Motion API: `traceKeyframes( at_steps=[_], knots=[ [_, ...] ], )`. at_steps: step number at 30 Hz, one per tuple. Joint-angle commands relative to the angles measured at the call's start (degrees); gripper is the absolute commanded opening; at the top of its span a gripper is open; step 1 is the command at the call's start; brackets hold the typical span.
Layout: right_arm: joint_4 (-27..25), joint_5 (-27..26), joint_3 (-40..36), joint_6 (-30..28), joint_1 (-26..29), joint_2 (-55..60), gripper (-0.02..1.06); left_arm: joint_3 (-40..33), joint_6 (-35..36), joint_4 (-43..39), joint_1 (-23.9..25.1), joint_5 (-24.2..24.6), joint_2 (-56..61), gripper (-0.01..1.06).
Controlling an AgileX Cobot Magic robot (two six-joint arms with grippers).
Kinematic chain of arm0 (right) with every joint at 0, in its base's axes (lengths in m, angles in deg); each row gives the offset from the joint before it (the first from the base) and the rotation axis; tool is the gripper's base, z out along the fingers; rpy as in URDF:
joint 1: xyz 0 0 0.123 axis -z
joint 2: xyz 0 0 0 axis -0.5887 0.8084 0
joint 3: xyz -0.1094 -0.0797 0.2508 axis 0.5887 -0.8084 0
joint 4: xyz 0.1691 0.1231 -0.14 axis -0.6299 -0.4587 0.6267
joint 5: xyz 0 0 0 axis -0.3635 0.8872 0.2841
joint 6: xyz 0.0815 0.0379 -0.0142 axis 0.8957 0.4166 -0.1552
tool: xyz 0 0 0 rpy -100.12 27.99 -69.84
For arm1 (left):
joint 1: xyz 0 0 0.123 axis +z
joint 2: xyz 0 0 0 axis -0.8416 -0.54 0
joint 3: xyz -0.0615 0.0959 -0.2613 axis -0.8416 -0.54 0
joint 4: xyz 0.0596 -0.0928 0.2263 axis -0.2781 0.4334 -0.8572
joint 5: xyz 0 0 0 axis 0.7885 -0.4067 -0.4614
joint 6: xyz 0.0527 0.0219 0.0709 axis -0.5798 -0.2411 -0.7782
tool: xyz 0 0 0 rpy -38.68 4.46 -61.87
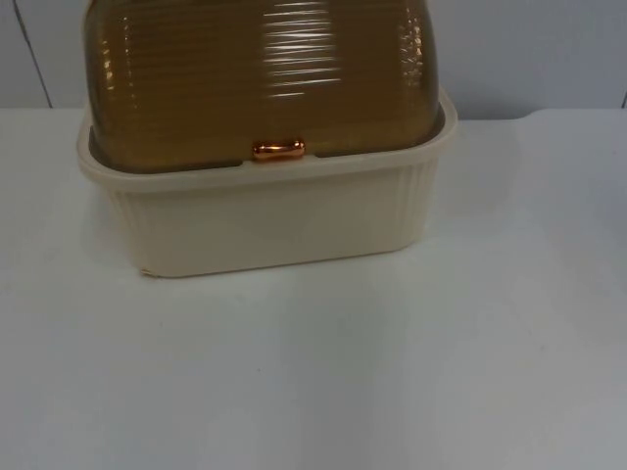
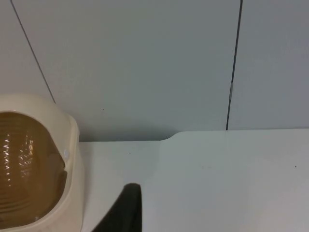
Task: Open the box lid with the left hand, place the block into the box with the right hand, then close the box lid with the left hand.
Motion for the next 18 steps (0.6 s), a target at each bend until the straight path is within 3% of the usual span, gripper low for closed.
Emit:
traceKeyframes(
  at_steps=[1, 3, 4, 14, 18],
  knots=[
    [-0.01, -0.63, 0.15, 0.01, -0.17, -0.31, 1.03, -0.32, 0.0, 1.34, -0.29, 0.65, 0.28, 0.43],
    [-0.01, -0.34, 0.15, 0.01, -0.17, -0.31, 1.03, -0.32, 0.9, 1.92, -0.29, -0.74, 0.28, 0.89],
    [-0.01, -0.07, 0.15, 0.01, -0.17, -0.31, 1.03, -0.32, 2.62, 2.25, -0.29, -1.15, 0.28, 1.05],
    [0.21, -0.31, 0.15, 0.01, -0.17, -0.31, 1.03, -0.32, 6.88, 3.23, -0.29, -2.92, 0.38, 1.05],
    [0.21, -0.97, 0.15, 0.01, -0.17, -0.31, 1.03, -0.32, 6.88, 3.61, -0.29, -0.68, 0.88, 1.05]
  ],
)
